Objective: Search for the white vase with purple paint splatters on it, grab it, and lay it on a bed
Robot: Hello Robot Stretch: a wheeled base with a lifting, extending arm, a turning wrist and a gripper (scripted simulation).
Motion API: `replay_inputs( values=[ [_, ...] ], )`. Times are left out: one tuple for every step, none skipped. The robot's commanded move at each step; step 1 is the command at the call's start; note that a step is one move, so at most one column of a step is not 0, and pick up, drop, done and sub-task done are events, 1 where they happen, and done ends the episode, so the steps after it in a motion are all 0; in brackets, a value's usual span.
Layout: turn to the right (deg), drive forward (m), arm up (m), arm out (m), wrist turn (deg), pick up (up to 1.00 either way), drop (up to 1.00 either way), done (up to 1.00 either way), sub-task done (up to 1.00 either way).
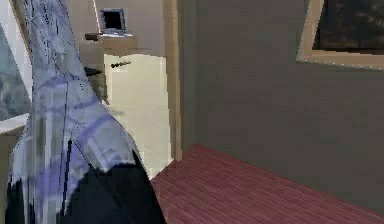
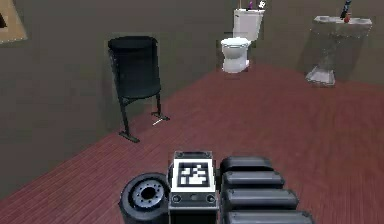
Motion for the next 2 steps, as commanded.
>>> replay_inputs(
  values=[
    [-3.0, 0.0, 0.0, 0.0, 0.0, 0.0, 0.0, 0.0, 0.0],
    [0.0, 0.9, 0.0, 0.0, 0.0, 0.0, 0.0, 0.0, 0.0]
  ],
)
